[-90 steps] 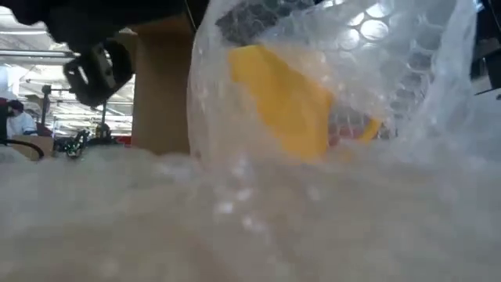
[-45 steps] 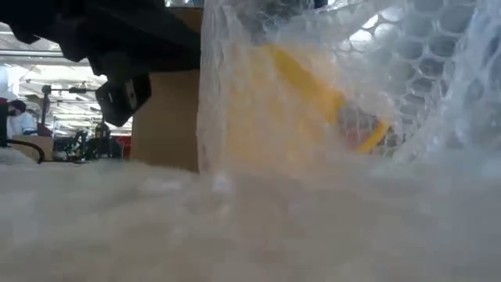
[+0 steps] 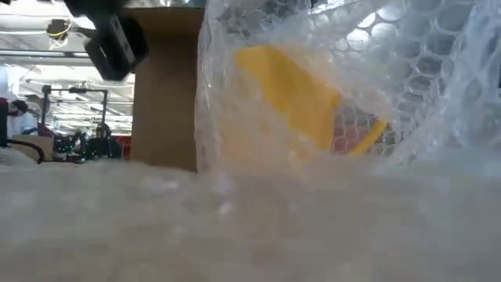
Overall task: Wrap mug
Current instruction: Put the wrapped yellow mug into the cardboard box
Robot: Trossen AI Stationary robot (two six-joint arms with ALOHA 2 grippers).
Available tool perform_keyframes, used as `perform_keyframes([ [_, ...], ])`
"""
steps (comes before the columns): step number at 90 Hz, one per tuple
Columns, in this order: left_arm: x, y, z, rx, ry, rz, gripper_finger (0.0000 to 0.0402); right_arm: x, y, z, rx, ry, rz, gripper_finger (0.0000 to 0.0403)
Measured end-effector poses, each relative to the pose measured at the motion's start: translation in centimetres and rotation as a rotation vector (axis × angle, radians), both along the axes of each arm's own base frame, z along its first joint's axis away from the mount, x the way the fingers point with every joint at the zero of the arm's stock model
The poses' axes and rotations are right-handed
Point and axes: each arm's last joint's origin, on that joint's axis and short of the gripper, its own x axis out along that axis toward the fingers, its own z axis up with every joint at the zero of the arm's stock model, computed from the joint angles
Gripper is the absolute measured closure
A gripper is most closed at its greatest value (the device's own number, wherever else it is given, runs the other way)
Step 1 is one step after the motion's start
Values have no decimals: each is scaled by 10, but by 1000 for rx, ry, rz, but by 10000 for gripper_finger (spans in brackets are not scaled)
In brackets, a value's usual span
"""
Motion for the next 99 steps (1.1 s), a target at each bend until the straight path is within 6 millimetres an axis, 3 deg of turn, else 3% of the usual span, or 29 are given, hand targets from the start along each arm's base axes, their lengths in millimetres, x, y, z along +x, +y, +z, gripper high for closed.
perform_keyframes([
  [15, -15, -5, 9, 68, 10, -41, 402, 0, -2, 0, -28, -7, -14, 347],
  [42, -63, 3, 8, 91, -15, 10, 402, 4, -4, -3, -50, -27, -36, 269],
  [64, -88, 6, 10, 64, -46, 49, 402, 6, -13, -39, -48, 54, -49, 254],
  [83, -90, 5, 10, 70, -46, 52, 402, 8, -15, -70, 89, 84, -18, 271],
  [94, -90, 5, 9, 68, -45, 53, 402, 9, -16, -81, 138, 100, -9, 362],
  [99, -90, 5, 10, 65, -45, 53, 402, 8, -15, -81, 138, 98, 4, 383],
])
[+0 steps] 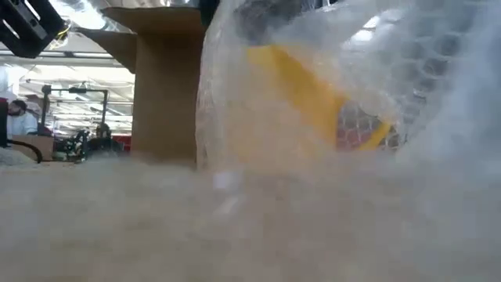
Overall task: Wrap mug
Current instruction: Put the wrapped yellow mug into the cardboard box
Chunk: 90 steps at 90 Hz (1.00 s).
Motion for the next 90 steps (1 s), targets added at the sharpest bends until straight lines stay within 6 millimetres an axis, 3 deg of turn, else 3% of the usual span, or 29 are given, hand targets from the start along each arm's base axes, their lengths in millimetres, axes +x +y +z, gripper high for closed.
perform_keyframes([
  [19, 0, 0, 0, -7, 1, 1, 402, -8, -1, 17, -21, 33, -18, 392],
  [38, 0, 0, 0, -5, 2, 1, 402, -15, 5, 75, -52, -32, -17, 393],
  [57, 0, 0, -1, 0, 6, 1, 402, -29, 16, 134, 27, -161, 7, 393],
  [65, 0, 0, -1, 0, 8, 2, 402, -38, 14, 152, 78, -223, 0, 393],
  [77, 0, 0, -2, 0, 13, 2, 402, -49, 3, 185, 6, -379, -15, 393],
  [90, 0, 1, -3, -2, 20, 7, 402, -43, -16, 203, -55, -547, -6, 393],
])
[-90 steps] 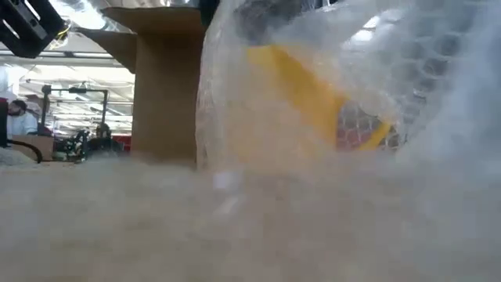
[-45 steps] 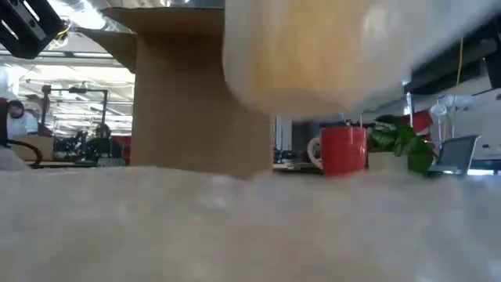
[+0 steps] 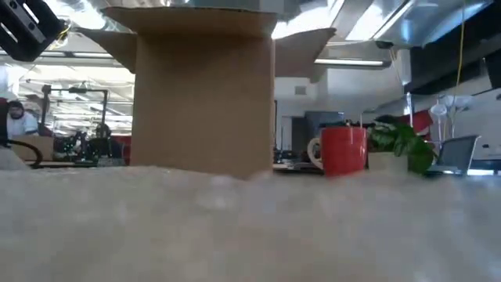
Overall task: Wrap mug
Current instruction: Put the wrapped yellow mug into the cardboard box
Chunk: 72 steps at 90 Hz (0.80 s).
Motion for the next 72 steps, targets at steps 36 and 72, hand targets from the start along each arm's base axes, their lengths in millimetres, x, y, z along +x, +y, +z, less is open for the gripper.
perform_keyframes([
  [36, 5, 6, 0, 15, -5, 76, 402, 41, -97, 27, -165, -383, -93, 395],
  [72, 17, 39, -18, -4, 3, 66, 402, 36, -225, 39, -253, -499, -350, 395],
])
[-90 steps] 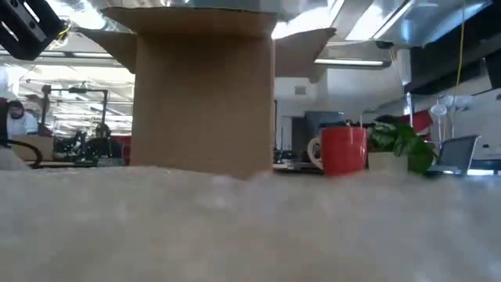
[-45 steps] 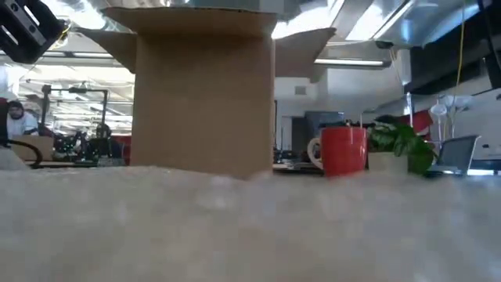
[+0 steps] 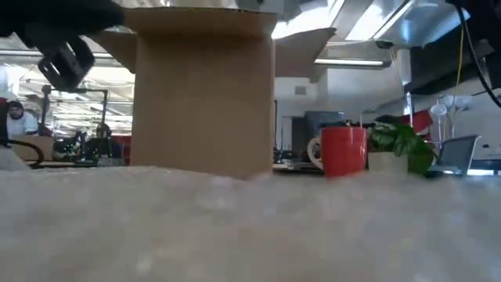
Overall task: Wrap mug
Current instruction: Put the wrapped yellow mug into the cardboard box
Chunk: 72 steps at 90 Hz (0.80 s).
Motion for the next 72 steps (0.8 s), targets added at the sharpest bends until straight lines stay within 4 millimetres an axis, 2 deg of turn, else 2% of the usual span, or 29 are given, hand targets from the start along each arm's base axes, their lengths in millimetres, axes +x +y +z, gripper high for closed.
perform_keyframes([
  [9, -1, 11, -5, -5, -28, -35, 402, -6, -28, -5, 29, 14, -36, 395],
  [20, -3, 25, -12, -26, -40, -66, 402, -11, -48, -27, 112, 100, -17, 395],
  [36, -2, 35, -16, -36, -37, -90, 402, -5, -56, -68, 121, 273, 27, 395],
  [55, 3, 42, -15, -51, -38, -88, 402, 8, -67, -110, 168, 398, 57, 395],
  [72, 6, 48, -16, -59, -33, -77, 402, 7, -69, -139, 235, 557, 67, 395],
])
